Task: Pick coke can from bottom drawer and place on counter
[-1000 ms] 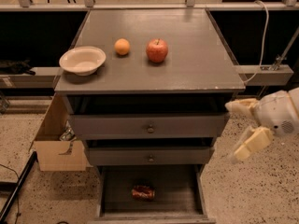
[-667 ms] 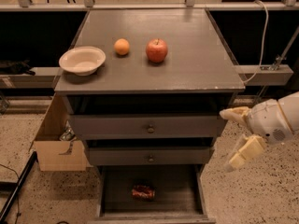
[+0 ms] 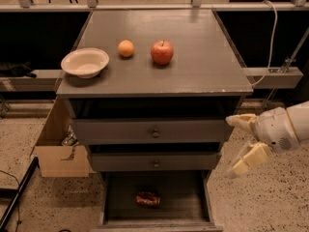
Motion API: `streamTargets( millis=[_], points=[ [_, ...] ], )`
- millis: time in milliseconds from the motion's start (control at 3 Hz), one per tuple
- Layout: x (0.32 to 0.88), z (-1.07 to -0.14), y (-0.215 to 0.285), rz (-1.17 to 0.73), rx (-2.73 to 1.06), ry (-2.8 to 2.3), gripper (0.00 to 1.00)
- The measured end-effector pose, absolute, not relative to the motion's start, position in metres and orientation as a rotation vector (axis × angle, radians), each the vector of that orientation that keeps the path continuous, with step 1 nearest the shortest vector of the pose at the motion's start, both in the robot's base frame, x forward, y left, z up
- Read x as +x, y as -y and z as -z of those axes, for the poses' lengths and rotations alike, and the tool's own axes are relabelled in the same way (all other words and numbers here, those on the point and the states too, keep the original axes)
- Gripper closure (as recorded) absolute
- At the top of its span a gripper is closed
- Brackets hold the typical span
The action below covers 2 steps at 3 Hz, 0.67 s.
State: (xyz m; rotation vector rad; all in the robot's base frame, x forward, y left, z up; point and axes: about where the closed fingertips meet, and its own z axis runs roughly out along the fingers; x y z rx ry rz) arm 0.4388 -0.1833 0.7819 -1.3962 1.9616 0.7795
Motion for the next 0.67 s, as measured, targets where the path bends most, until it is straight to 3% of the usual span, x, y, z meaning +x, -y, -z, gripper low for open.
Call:
streamTargets(
  millis=[667],
  points=[
    [0.416, -0.672, 0.140, -0.966, -1.249, -2.166, 0.00]
  ],
)
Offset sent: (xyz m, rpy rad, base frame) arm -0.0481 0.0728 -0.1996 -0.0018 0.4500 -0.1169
